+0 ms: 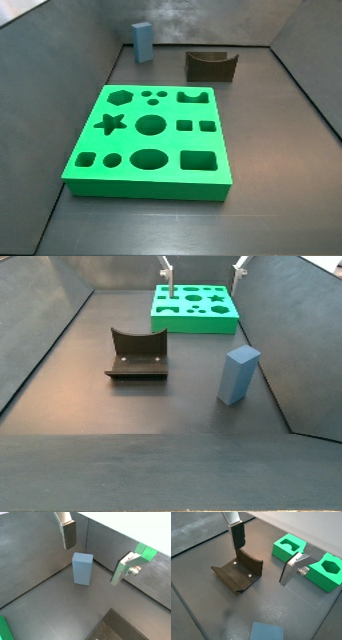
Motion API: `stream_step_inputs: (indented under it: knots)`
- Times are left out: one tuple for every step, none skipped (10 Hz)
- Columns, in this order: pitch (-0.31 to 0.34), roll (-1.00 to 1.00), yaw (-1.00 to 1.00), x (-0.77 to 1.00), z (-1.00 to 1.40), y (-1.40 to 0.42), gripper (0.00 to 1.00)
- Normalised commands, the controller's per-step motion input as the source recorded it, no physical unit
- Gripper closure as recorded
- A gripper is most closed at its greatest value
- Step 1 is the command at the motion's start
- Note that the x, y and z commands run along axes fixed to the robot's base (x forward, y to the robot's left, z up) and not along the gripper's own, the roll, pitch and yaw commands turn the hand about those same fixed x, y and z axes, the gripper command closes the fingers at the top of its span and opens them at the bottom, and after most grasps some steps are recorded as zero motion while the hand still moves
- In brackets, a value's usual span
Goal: Pick up the rectangle object. Move up. Move to above the board. Insert the rectangle object.
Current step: Pick up the rectangle object.
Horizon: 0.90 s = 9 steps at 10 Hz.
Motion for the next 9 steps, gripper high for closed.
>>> stream_step_inputs:
  knots:
    - [-0.05,0.0,0.0,-0.06,-0.13,0.0,0.0]
    - [-0.176,-0.08,-0.02,-0.41,-0.23,0.29,0.0]
    - [-0.139,-0.01,0.0,-0.28,-0.27,0.21,0.0]
    - [-0.141,0.0,0.06,-0.26,-0.28,0.2,0.0]
    - [-0.131,-0.02,0.11,-0.17,-0.25,0.21,0.0]
    - [-0.114,-0.04,0.2,-0.09,-0.22,0.2,0.0]
    - [-0.11,-0.04,0.3,-0.09,-0.19,0.17,0.0]
    - [-0.103,-0.08,0.34,0.0,-0.17,0.15,0.0]
    - [-0.103,-0.08,0.36,0.0,-0.18,0.07,0.0]
